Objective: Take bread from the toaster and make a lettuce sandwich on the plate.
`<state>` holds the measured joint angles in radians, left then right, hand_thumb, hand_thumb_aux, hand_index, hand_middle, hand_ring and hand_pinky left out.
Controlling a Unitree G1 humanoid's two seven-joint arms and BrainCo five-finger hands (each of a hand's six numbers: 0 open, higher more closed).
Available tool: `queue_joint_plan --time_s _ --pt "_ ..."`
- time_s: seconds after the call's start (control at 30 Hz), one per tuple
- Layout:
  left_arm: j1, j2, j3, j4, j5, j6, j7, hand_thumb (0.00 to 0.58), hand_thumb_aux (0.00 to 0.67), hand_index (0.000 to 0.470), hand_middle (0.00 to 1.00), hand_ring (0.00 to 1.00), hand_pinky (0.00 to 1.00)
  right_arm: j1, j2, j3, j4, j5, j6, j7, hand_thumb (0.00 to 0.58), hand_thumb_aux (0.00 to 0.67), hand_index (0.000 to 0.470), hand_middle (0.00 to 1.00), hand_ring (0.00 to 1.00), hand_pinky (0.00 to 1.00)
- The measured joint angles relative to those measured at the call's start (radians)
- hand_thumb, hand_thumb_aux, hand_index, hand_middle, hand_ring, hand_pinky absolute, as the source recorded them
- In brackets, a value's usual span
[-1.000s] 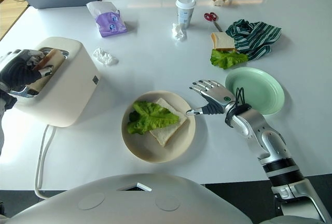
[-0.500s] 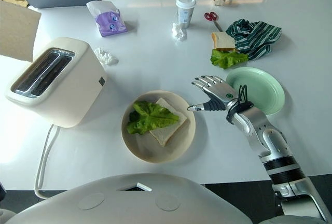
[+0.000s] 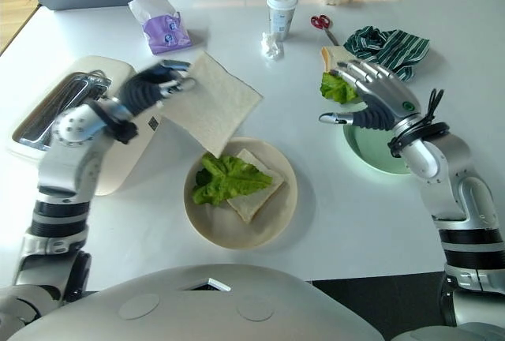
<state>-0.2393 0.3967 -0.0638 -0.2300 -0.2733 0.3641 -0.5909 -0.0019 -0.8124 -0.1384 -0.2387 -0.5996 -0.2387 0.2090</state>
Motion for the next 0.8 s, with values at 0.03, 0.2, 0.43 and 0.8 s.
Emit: queue_joint_plan --time_s 0.03,0.2,0.43,0.8 --pt "0.001 -0.028 -0.013 0.037 -0.001 0.019 0.018 0.580 0.670 0.470 1.00 1.00 1.00 0.000 0.000 -0.010 -0.038 0.000 0.008 0.008 0.000 0.000 0.000 0.00 0.00 0.00" --pt "0.036 -0.100 -0.052 0.078 0.017 0.084 0.102 0.580 0.670 0.470 1.00 1.00 1.00 0.012 0.010 0.001 -0.178 0.001 0.030 0.070 0.000 0.000 0.000 0.00 0.00 0.00" --pt "0.209 -0.081 -0.103 -0.040 0.057 0.138 0.132 0.580 0.670 0.470 1.00 1.00 1.00 0.047 0.079 0.098 -0.296 -0.014 0.051 0.136 0.000 0.000 0.000 0.00 0.00 0.00" --pt "0.304 0.014 -0.181 -0.143 0.229 0.087 0.169 0.580 0.670 0.470 1.00 1.00 1.00 0.072 0.147 0.225 -0.327 -0.118 0.047 0.163 0.000 0.000 0.000 0.00 0.00 0.00"
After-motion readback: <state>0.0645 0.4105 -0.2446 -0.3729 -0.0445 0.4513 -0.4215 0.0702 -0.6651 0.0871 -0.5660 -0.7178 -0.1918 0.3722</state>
